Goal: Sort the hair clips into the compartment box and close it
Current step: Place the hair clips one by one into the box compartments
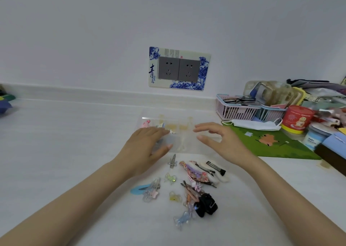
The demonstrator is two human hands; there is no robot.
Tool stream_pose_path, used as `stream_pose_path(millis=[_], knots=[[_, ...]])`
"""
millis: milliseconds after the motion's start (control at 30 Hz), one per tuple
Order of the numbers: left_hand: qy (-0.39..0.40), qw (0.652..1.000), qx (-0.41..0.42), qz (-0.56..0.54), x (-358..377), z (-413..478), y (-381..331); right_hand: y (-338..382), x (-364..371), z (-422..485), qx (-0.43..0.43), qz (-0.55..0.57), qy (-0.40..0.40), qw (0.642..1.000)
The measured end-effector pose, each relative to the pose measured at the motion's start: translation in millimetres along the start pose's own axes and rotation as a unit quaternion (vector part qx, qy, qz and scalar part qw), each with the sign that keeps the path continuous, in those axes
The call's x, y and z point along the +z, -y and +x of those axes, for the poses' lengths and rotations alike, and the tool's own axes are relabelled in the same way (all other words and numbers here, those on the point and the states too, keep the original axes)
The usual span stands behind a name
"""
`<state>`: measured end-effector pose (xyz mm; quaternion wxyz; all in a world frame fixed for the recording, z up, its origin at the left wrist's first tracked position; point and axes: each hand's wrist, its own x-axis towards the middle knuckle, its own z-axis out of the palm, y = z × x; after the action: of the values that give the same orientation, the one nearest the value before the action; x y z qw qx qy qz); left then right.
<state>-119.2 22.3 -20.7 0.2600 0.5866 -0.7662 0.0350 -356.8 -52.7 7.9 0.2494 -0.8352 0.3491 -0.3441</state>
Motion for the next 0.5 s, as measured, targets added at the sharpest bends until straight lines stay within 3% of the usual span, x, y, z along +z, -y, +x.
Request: stream_pose_path(millis=[67, 167, 333, 500], knots=[[-0.024, 0.999, 0.005, -0.022, -1, -5, -5, 5, -9, -11, -0.007, 0.019, -0.017, 1.000], [-0.057, 0.995, 0.047, -0.067, -6, -7, -18, 8, -25, -26, 0.064, 0.022, 0.084, 0.994], [0.040, 0.984, 0.075, -0.159, 3, -12, -42, -4, -35, -48, 0.121, -0.035, 0.212, 0.969], [0.064, 0.981, 0.071, -0.168, 6, -9, -51, -8, -30, -58, 0.131, -0.036, 0.159, 0.978]])
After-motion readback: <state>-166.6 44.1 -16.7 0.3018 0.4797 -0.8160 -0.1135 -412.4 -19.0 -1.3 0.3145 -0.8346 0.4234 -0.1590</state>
